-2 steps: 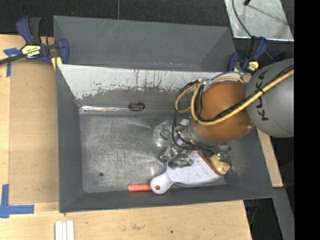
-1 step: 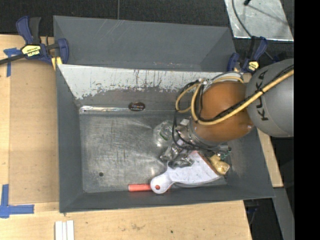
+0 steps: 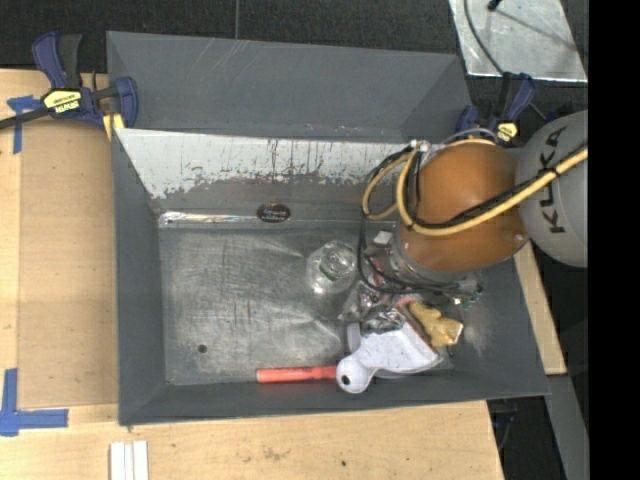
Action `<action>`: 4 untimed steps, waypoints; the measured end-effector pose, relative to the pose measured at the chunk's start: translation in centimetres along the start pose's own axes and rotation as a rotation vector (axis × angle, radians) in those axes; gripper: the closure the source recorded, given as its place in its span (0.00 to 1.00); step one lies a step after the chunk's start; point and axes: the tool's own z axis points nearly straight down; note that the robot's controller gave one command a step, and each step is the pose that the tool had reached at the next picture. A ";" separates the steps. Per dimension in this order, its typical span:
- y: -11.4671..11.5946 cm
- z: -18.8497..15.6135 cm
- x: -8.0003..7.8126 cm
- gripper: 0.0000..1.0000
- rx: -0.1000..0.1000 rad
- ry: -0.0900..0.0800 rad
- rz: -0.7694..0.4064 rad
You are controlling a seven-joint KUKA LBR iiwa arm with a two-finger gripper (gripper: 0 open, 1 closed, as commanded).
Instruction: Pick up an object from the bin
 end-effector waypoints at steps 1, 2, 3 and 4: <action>-0.3 -6.0 -1.3 1.00 -0.001 0.002 -0.055; 0.5 -4.6 -1.1 1.00 0.011 -0.009 -0.068; -5.6 4.4 2.3 0.00 0.005 -0.008 -0.511; -5.2 4.2 1.4 1.00 0.014 -0.030 -0.516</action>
Offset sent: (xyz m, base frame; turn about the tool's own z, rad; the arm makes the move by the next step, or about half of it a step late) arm -0.0225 0.0193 -0.0511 -0.0645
